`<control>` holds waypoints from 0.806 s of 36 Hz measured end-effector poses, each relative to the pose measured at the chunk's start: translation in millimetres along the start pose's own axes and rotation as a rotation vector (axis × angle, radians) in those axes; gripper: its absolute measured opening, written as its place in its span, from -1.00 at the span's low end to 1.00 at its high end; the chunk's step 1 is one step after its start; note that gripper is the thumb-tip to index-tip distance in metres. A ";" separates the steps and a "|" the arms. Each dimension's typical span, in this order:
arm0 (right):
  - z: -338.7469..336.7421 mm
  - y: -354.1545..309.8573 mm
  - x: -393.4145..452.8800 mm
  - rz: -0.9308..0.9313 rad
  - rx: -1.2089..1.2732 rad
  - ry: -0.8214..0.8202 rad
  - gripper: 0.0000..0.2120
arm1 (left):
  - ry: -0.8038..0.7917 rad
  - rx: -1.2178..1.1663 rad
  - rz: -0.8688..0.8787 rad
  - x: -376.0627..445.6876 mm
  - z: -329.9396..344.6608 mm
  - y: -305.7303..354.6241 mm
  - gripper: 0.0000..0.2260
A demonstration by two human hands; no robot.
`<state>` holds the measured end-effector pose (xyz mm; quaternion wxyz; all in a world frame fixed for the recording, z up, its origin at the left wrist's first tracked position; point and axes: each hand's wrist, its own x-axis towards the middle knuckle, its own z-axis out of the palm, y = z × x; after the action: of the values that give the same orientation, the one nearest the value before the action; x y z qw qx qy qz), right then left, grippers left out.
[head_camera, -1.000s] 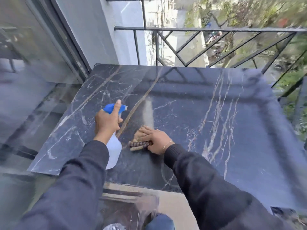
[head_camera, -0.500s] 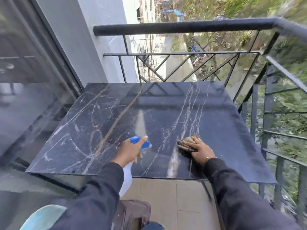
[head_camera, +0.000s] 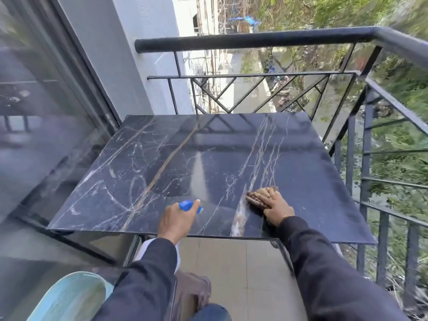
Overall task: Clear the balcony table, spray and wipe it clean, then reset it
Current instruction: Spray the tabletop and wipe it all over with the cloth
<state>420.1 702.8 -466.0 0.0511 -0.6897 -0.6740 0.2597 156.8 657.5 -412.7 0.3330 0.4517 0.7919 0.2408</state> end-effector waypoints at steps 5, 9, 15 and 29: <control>8.5 -0.5 -1.9 0.033 -0.027 0.058 -0.41 | 0.062 0.065 -0.035 -0.6 -15.5 -10.8 -0.60; 15.9 -8.6 -4.6 0.079 -0.064 0.102 -0.43 | 0.108 0.077 -0.050 4.2 -29.0 -22.7 -0.53; 30.5 -32.2 -14.4 0.174 -0.047 0.158 -0.46 | 0.133 0.065 -0.081 13.1 -44.9 -29.9 -0.53; 100.6 -187.9 6.6 0.036 -0.002 0.079 -0.41 | 0.204 -0.194 -0.195 53.6 -72.4 -43.3 -0.49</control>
<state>207.2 697.3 -475.4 0.0720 -0.7116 -0.6591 0.2324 59.0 678.0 -410.9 0.3148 0.3117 0.8346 0.3274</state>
